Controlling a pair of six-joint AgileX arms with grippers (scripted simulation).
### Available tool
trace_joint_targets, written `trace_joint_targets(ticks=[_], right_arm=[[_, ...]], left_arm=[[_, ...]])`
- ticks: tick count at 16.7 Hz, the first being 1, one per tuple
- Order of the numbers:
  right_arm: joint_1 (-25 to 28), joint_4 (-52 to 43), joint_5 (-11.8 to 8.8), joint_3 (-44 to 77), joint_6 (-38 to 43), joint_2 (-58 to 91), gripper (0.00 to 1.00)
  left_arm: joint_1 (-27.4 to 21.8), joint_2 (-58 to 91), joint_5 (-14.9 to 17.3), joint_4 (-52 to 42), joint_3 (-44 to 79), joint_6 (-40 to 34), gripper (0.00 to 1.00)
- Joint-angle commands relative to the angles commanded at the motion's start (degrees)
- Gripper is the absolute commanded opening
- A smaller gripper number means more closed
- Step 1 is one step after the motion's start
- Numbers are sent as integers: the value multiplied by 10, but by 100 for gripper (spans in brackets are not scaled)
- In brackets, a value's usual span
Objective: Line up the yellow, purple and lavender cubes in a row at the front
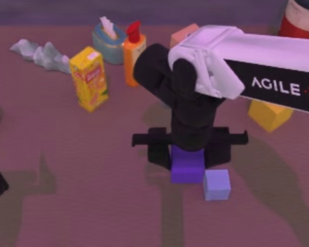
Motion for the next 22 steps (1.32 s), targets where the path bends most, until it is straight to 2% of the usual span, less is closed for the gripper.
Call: trace_joint_targets(ticks=[6,13,18,22], right_arm=[[4,3,-1,-3,7,-1,0],[6,123,0,-80,9,39,0],[8,140,1,-92,9,47,0],[8,140,1,-92,9,47,30]], left_arm=[[0,0,0,0,0,0,100],[0,0,0,0,0,0,100],[0,0,0,0,0,0,100],[0,0,0,0,0,0,100]])
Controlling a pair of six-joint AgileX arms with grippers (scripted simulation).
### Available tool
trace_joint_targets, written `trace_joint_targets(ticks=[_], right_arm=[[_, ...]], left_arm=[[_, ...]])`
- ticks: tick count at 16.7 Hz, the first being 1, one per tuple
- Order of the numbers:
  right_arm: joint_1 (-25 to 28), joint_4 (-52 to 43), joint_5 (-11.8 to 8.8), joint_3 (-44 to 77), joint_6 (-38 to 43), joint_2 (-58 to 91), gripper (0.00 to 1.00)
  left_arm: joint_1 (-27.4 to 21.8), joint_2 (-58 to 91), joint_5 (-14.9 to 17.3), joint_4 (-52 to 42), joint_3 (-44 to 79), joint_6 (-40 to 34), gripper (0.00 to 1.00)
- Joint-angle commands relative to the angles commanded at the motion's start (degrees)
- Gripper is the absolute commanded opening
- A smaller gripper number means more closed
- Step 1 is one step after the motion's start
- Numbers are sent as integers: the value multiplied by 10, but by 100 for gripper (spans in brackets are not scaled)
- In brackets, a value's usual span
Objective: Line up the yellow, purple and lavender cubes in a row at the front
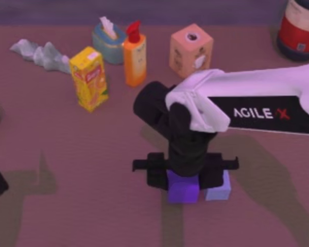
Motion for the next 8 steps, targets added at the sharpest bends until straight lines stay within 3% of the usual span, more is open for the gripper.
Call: trace_joint_targets(ticks=[8], right_arm=[[0,0,0,0,0,0,90]], left_arm=[[0,0,0,0,0,0,100]])
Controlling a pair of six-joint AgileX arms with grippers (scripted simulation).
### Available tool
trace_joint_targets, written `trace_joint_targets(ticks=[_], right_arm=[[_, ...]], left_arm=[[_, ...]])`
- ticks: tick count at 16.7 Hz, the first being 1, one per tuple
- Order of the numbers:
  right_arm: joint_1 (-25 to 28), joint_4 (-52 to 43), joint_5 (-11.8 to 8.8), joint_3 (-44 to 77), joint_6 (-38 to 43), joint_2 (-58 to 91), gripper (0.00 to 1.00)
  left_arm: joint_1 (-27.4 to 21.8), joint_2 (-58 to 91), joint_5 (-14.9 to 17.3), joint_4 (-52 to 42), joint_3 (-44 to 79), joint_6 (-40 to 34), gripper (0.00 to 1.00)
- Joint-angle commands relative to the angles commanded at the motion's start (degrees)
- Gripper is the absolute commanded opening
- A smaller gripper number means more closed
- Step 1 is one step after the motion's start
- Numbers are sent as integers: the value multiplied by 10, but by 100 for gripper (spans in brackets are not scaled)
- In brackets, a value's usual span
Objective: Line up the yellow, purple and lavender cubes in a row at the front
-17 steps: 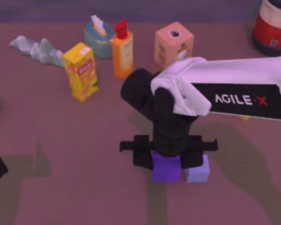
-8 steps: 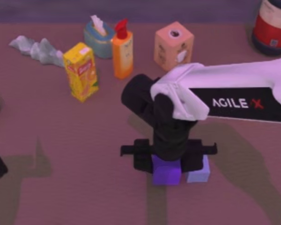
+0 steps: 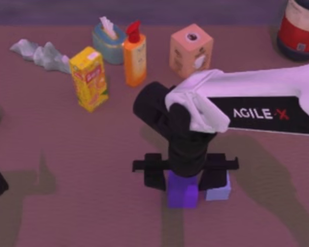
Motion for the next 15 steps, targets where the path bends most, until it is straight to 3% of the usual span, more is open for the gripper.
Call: trace_joint_targets(ticks=[2,11,15], right_arm=[[0,0,0,0,0,0,100],[-1,-2,0,2,0,-1,100],[1,-65,0,41,2,-21,100]], left_arm=[[0,0,0,0,0,0,100],[0,0,0,0,0,0,100],[0,0,0,0,0,0,100]])
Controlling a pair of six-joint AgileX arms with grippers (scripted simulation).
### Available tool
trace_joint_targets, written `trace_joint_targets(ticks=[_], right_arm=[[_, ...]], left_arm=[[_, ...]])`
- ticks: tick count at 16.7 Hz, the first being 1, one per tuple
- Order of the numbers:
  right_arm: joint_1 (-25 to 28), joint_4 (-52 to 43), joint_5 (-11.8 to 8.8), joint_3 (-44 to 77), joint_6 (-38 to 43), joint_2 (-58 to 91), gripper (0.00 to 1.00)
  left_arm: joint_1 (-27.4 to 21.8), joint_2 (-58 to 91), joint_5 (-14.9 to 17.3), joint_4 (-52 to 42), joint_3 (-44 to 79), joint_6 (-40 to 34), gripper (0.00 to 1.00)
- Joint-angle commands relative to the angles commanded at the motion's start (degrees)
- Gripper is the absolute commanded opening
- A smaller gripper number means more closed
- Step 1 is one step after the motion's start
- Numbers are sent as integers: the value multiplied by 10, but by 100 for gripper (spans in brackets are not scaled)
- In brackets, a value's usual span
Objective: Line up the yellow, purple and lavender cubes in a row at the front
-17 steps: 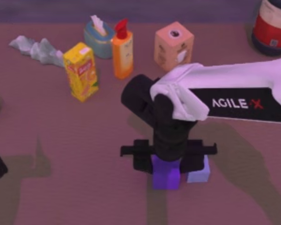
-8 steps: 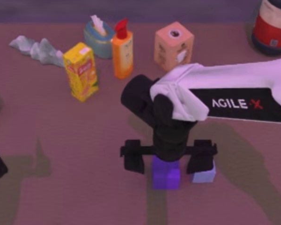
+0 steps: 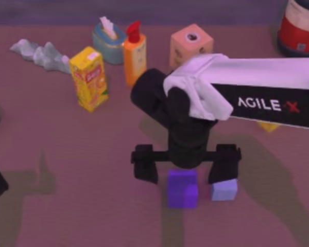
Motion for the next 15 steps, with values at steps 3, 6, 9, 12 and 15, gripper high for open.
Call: trace_joint_targets(ticks=[3,6,9,12,15], right_arm=[[3,-60,-1,36,-1,-23,100],[4,-74,-1,46,-2,-31,100],[0,-73,-1,45,-3,-29,100],[-18,-81,-1,67,-40,-15,100],[-60,-100,-1,111,-128,16,100]], left_arm=[[0,0,0,0,0,0,100],[0,0,0,0,0,0,100],[0,0,0,0,0,0,100],[0,0,0,0,0,0,100],[0,0,0,0,0,0,100]])
